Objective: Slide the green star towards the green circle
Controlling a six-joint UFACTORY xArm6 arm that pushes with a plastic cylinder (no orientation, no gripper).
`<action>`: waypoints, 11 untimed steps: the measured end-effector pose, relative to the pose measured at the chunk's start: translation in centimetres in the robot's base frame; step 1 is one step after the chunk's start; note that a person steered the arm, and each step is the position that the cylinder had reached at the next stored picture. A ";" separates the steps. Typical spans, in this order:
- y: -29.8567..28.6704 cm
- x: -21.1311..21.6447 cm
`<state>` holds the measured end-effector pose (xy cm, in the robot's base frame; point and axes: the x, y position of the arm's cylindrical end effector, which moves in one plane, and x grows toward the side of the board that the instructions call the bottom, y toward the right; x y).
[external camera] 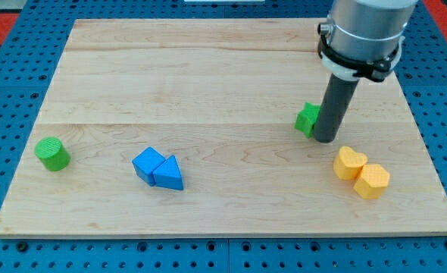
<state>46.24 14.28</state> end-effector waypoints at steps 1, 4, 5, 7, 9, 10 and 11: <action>1.1 -1.8; -1.2 -3.7; -4.2 -3.1; -9.1 -2.6; -15.5 -2.4; -19.3 -2.1; -23.2 -1.8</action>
<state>44.48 -8.89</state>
